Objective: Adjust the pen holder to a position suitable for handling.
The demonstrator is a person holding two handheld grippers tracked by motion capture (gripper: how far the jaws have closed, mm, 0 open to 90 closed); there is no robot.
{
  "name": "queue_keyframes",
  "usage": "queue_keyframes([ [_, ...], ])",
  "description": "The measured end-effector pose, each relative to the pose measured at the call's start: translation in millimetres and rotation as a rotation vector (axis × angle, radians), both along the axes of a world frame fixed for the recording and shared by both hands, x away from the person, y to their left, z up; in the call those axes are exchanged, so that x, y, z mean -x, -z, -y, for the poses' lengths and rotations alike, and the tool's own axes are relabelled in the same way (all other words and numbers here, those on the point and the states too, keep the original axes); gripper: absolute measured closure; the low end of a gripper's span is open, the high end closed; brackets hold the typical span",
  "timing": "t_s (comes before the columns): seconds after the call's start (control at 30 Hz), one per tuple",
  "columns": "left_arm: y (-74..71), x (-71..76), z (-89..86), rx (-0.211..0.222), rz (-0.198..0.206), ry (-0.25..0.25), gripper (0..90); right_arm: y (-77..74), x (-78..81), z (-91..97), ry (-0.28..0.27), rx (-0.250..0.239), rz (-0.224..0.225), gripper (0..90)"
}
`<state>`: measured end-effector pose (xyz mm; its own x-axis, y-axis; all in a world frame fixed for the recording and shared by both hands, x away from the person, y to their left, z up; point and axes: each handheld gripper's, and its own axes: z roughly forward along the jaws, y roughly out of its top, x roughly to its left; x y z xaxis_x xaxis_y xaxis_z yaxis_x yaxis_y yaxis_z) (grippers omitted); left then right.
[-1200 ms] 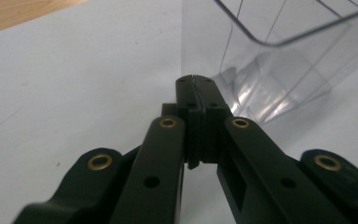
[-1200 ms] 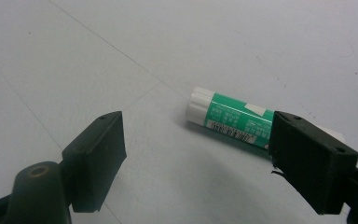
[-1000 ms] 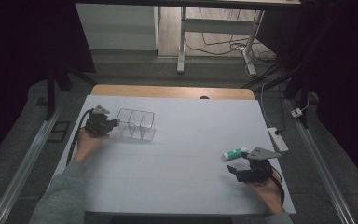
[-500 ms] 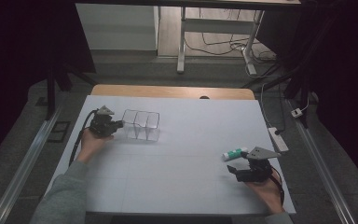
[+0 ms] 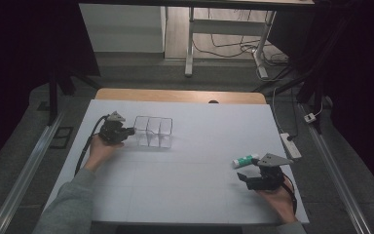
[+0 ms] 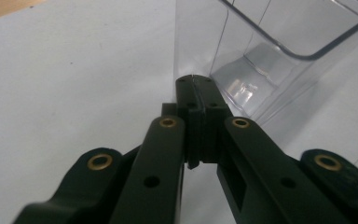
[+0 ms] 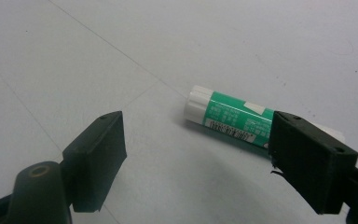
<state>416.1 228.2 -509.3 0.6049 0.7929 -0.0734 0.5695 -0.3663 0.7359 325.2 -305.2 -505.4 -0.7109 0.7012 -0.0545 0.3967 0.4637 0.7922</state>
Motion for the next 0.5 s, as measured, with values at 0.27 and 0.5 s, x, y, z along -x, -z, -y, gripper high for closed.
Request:
queue_keyframes([
  [0.27, -2.0, 1.3, 15.4, -0.007, 0.003, 0.051, 88.7, 0.3, -0.2, -0.2, -0.003, 0.001, -0.002, 18.4],
  [0.5, -2.5, -0.7, 29.2, -0.010, 0.008, 0.084, 88.7, 1.2, -1.0, -1.0, -0.003, 0.002, -0.006, 18.4],
])
